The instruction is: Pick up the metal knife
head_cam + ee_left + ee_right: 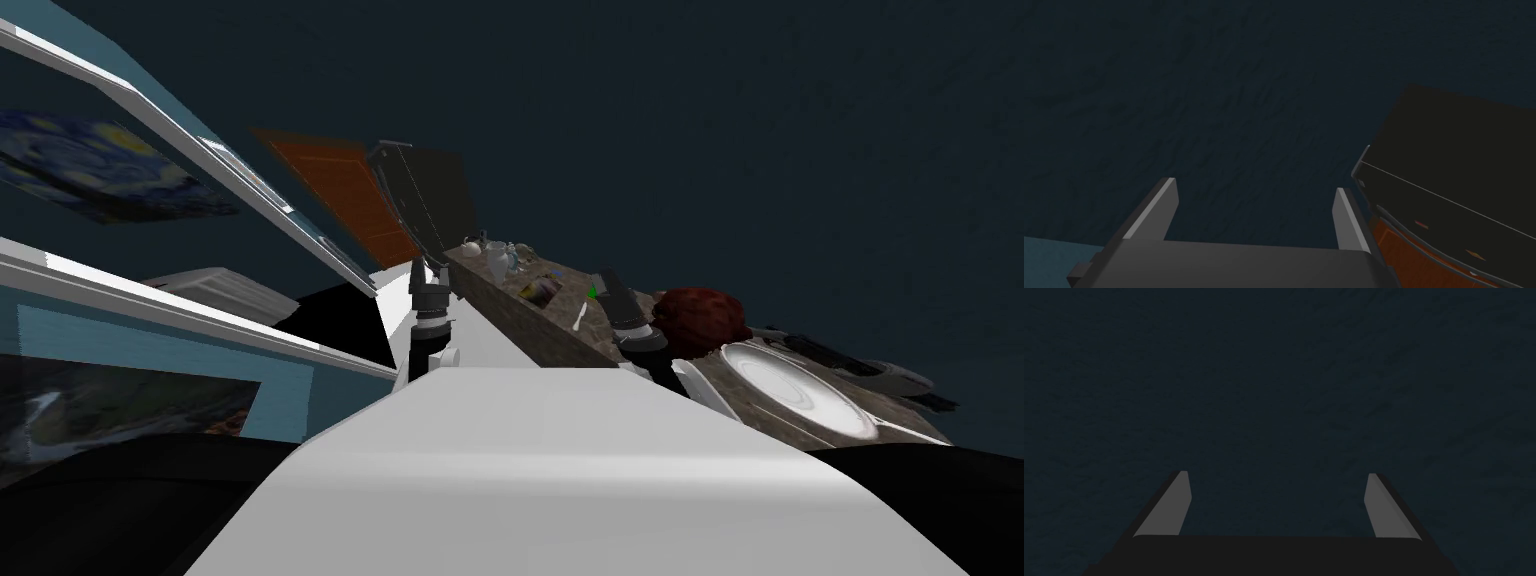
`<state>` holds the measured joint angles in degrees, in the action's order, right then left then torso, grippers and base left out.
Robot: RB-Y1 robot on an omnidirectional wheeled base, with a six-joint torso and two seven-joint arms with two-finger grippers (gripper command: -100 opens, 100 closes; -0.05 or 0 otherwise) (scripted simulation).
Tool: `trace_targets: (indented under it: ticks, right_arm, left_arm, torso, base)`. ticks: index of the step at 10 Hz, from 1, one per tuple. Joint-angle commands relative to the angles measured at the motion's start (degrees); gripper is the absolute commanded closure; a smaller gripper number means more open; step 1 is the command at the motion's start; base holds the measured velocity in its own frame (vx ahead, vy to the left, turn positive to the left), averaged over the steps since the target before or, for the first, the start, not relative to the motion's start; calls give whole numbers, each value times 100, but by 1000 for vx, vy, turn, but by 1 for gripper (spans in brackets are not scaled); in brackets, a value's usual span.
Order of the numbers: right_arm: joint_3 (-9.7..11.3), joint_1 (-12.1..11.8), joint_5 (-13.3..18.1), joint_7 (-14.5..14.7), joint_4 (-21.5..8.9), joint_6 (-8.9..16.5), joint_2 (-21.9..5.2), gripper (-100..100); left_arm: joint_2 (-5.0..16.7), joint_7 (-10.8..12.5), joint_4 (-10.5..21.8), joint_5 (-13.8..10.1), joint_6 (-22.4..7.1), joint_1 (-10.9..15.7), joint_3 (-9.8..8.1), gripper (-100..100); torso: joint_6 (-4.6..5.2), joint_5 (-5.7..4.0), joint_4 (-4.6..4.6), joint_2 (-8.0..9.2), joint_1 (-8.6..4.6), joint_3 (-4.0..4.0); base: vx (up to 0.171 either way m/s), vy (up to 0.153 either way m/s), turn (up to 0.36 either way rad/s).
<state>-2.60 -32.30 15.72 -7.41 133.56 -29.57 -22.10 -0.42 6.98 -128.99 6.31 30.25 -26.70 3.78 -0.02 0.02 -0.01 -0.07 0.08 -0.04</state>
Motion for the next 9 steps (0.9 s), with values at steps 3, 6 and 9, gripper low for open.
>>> trace_targets:
  ticks: [3,6,9]
  right_arm:
    - [-82,-142,289,34,4,66,-510,-100]
    - [-171,-352,725,85,9,160,-1036,-100]
    - [-213,-462,956,109,6,207,-1516,-100]
  left_arm:
    - [0,0,0,0,0,0,0,0]
    - [0,0,0,0,0,-1,-1,0]
    - [0,0,0,0,0,0,0,0]
  torso:
    - [0,0,0,0,-1,0]
    - [4,-1,0,0,-3,0]
    - [1,-1,0,0,-2,0]
  base:
    - [18,17,133]
    - [21,14,194]
    - [19,10,138]
